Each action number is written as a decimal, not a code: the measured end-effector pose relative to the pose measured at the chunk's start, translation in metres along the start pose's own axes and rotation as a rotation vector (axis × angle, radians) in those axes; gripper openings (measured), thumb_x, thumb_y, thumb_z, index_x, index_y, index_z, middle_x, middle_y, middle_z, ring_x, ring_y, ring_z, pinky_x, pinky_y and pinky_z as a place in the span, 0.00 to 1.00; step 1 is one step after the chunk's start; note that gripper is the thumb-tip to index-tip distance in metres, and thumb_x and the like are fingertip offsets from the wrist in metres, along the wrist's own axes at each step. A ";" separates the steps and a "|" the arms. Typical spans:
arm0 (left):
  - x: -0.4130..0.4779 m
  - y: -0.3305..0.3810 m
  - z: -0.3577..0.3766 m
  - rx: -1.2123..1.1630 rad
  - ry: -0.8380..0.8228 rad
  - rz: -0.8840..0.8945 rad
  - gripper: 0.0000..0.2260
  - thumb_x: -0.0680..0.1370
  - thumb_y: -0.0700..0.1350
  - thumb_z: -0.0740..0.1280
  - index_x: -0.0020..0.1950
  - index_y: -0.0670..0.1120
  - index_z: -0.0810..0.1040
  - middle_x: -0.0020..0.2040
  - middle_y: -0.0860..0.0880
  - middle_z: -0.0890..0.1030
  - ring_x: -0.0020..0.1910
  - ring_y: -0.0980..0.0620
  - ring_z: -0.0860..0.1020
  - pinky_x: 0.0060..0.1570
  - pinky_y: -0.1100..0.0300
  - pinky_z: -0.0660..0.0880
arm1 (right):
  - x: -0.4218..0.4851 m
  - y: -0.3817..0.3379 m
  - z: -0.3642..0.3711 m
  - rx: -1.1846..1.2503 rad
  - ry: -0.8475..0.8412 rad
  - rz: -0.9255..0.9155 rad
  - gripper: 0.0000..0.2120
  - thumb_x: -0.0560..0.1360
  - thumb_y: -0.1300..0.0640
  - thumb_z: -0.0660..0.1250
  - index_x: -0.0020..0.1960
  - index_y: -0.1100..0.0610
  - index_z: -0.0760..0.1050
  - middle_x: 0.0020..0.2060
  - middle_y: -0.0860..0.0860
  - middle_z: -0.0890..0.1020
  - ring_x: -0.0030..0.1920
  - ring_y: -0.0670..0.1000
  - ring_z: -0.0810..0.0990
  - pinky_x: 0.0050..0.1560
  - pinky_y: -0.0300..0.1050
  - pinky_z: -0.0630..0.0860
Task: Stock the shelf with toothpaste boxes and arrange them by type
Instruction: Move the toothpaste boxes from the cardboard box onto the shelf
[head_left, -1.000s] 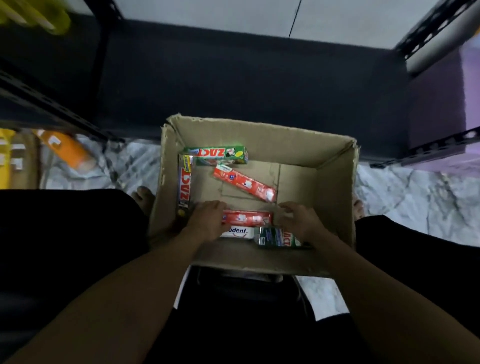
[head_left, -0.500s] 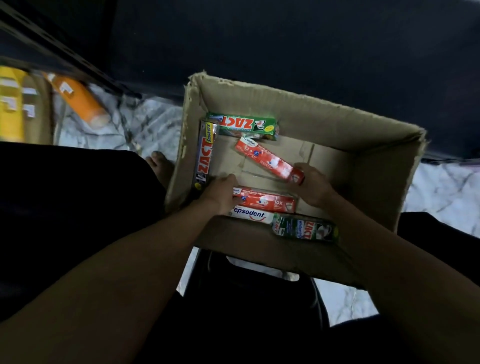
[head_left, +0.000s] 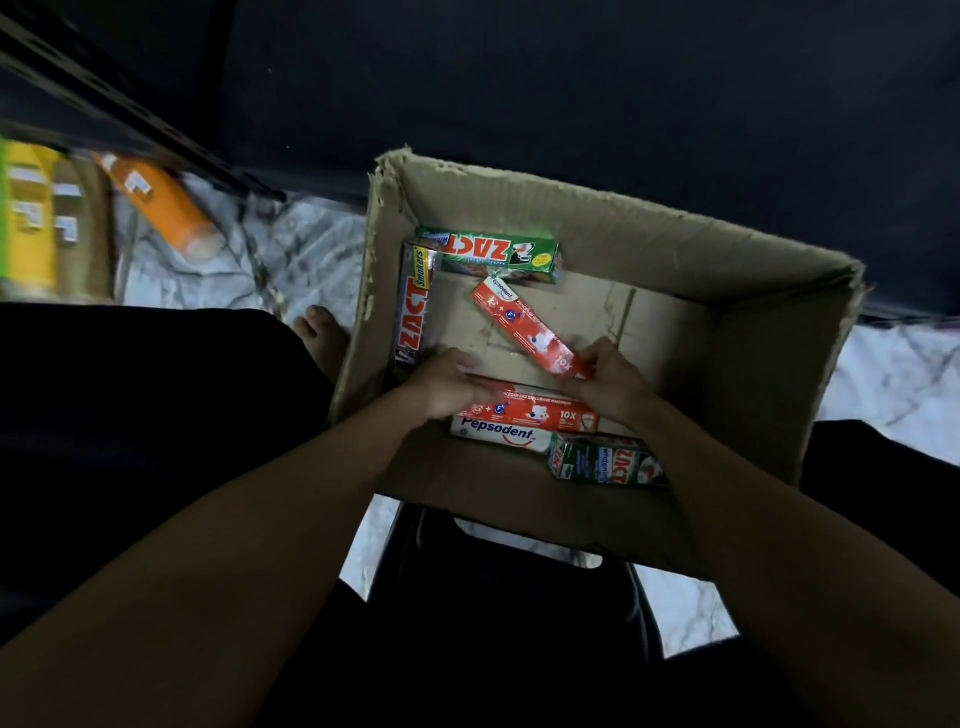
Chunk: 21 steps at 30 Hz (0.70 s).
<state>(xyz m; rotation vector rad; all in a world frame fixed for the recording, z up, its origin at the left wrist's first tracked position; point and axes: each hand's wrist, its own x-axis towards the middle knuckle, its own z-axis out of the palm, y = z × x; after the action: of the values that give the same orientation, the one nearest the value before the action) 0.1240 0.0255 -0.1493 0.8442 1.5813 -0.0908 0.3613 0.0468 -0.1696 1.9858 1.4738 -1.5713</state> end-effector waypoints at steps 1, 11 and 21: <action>-0.003 0.001 0.001 -0.083 -0.020 -0.021 0.28 0.71 0.46 0.78 0.68 0.47 0.71 0.60 0.49 0.73 0.58 0.49 0.75 0.53 0.56 0.76 | 0.000 0.000 0.000 0.024 -0.006 0.010 0.24 0.72 0.45 0.73 0.61 0.53 0.66 0.57 0.51 0.75 0.53 0.51 0.77 0.40 0.42 0.73; -0.009 -0.002 0.002 -0.237 -0.094 -0.018 0.22 0.71 0.41 0.77 0.63 0.48 0.78 0.52 0.53 0.80 0.50 0.55 0.80 0.51 0.54 0.79 | -0.001 -0.004 0.000 -0.151 -0.017 -0.003 0.33 0.73 0.38 0.69 0.72 0.50 0.66 0.67 0.57 0.68 0.68 0.59 0.66 0.67 0.54 0.67; -0.019 0.004 0.006 -0.389 -0.129 -0.032 0.20 0.71 0.38 0.76 0.62 0.45 0.79 0.55 0.48 0.79 0.50 0.50 0.82 0.44 0.56 0.83 | 0.003 0.000 -0.002 0.204 -0.068 0.005 0.27 0.72 0.48 0.74 0.64 0.51 0.65 0.62 0.51 0.74 0.55 0.50 0.78 0.47 0.47 0.78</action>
<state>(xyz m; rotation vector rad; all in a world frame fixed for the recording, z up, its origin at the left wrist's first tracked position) 0.1297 0.0168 -0.1326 0.4989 1.4291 0.1340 0.3623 0.0505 -0.1712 2.0155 1.3297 -1.8334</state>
